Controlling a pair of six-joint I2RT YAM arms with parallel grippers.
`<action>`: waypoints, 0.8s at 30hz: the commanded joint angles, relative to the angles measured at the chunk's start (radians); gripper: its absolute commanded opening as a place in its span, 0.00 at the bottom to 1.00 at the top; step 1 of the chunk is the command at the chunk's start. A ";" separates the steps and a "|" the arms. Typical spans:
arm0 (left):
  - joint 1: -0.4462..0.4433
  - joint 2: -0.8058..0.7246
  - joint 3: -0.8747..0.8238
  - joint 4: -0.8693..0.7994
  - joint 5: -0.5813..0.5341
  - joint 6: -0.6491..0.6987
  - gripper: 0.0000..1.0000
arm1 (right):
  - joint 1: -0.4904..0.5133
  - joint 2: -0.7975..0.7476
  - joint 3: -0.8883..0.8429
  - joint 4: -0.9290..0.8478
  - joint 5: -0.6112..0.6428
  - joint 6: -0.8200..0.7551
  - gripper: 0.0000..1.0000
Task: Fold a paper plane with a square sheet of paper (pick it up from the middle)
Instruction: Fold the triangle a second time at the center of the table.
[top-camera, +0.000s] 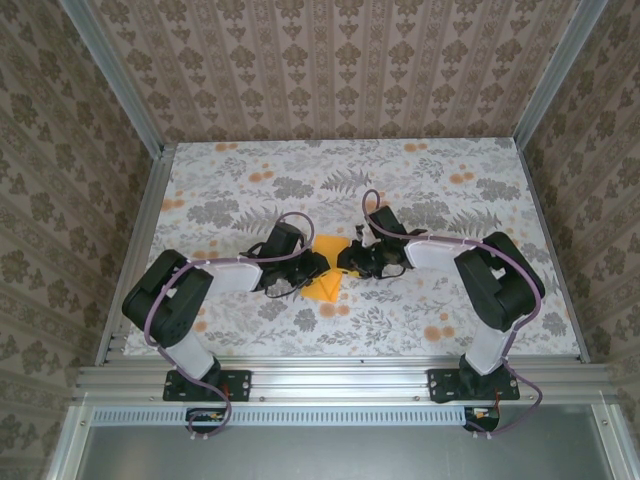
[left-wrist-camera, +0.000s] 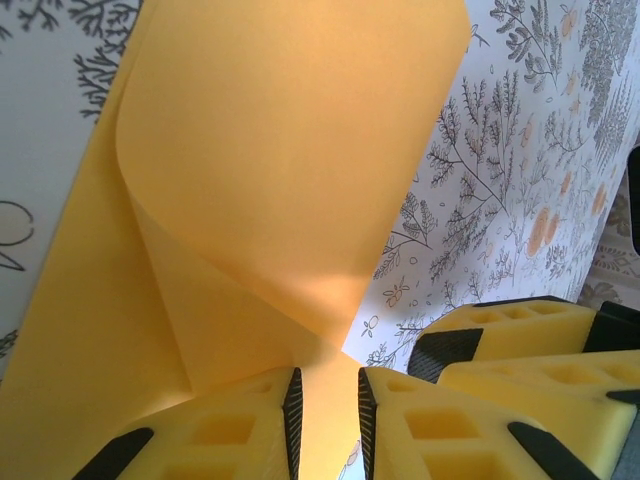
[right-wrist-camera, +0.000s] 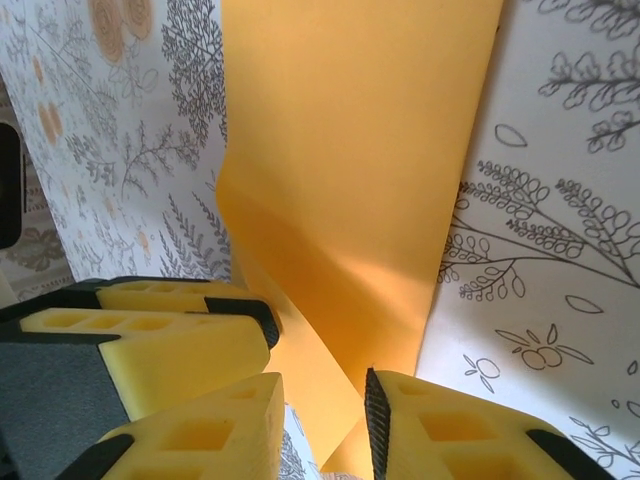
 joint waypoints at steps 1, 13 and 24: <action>0.004 0.016 0.002 -0.025 -0.011 -0.013 0.24 | 0.013 0.033 0.009 -0.045 -0.016 -0.035 0.32; 0.001 0.014 0.002 -0.026 -0.009 -0.013 0.23 | 0.032 0.053 0.003 0.039 -0.071 -0.011 0.24; 0.004 -0.063 -0.018 -0.070 -0.020 0.006 0.37 | 0.032 0.073 0.030 -0.016 0.006 -0.046 0.05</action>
